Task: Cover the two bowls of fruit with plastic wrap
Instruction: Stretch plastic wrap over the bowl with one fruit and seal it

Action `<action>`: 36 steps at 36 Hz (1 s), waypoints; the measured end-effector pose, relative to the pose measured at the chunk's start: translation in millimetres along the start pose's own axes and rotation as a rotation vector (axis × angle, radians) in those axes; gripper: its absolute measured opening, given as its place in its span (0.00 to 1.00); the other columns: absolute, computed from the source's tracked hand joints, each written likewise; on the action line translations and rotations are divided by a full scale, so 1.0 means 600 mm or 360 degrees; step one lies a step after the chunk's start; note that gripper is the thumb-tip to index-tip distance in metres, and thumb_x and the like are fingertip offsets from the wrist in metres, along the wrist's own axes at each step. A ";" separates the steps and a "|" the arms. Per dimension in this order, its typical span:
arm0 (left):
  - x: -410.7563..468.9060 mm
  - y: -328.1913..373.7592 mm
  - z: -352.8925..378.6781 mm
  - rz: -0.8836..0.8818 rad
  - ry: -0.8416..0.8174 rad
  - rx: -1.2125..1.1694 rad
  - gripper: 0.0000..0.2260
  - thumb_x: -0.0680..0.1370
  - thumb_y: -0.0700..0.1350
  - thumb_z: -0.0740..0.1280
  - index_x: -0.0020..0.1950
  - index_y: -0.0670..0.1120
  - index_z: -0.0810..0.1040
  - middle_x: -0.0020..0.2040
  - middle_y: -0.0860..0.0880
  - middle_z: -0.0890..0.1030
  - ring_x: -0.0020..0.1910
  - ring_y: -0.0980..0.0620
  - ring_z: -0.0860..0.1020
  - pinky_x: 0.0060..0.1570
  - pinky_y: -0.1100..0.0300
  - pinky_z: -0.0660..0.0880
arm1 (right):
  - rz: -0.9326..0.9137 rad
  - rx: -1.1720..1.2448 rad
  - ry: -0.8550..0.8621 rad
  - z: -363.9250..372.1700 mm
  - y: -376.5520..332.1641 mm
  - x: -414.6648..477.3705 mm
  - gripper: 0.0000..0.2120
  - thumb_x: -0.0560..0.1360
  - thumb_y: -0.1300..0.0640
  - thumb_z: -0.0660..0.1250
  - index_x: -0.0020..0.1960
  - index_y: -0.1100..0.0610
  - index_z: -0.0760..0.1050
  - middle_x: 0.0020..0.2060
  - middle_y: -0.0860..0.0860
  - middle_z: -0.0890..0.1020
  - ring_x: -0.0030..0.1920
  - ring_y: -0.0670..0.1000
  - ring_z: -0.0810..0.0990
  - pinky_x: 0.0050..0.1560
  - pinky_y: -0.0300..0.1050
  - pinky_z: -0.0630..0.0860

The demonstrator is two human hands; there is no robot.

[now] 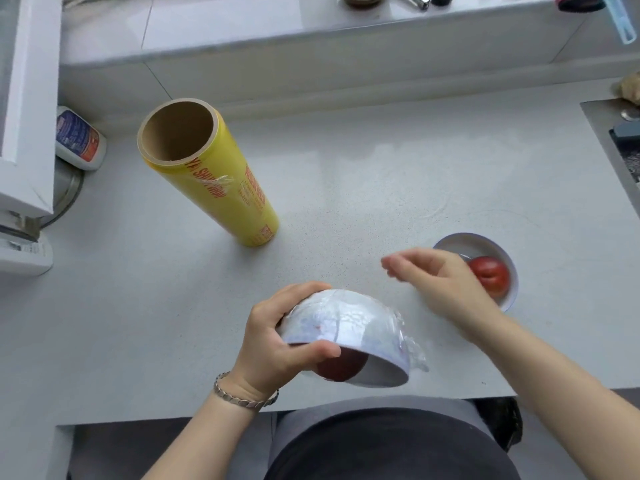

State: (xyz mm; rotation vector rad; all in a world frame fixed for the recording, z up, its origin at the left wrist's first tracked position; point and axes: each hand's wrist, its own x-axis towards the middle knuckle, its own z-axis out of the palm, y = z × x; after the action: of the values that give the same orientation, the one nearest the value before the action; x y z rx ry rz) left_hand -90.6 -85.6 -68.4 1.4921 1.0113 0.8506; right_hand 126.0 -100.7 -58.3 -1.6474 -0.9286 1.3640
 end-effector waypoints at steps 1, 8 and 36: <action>0.000 -0.002 0.000 0.0006 0.0009 0.0033 0.25 0.58 0.72 0.71 0.52 0.64 0.79 0.48 0.59 0.83 0.47 0.56 0.81 0.47 0.62 0.78 | -0.0149 -0.0041 -0.0032 -0.005 -0.015 -0.012 0.07 0.70 0.48 0.69 0.43 0.50 0.81 0.39 0.45 0.84 0.42 0.39 0.80 0.48 0.30 0.74; 0.004 0.000 0.004 -0.0010 0.0035 0.0098 0.25 0.58 0.72 0.70 0.51 0.66 0.79 0.47 0.60 0.82 0.46 0.58 0.80 0.46 0.61 0.78 | -0.0396 -0.0837 -0.0568 0.021 -0.020 -0.065 0.39 0.57 0.38 0.75 0.66 0.44 0.68 0.59 0.33 0.72 0.62 0.31 0.67 0.61 0.23 0.60; 0.052 0.041 0.008 -0.0574 -0.0687 0.0439 0.24 0.57 0.66 0.69 0.52 0.64 0.75 0.50 0.64 0.80 0.52 0.68 0.76 0.52 0.74 0.70 | 0.0146 -0.0256 -0.0641 0.009 -0.003 -0.017 0.31 0.59 0.50 0.76 0.61 0.50 0.73 0.49 0.48 0.84 0.51 0.44 0.82 0.57 0.43 0.77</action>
State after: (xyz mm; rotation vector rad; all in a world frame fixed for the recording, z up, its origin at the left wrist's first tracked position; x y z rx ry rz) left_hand -70.8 -59.7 -45.2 1.5675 1.0494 0.1244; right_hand 119.2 -108.3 -53.0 -1.5757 -1.2325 1.7646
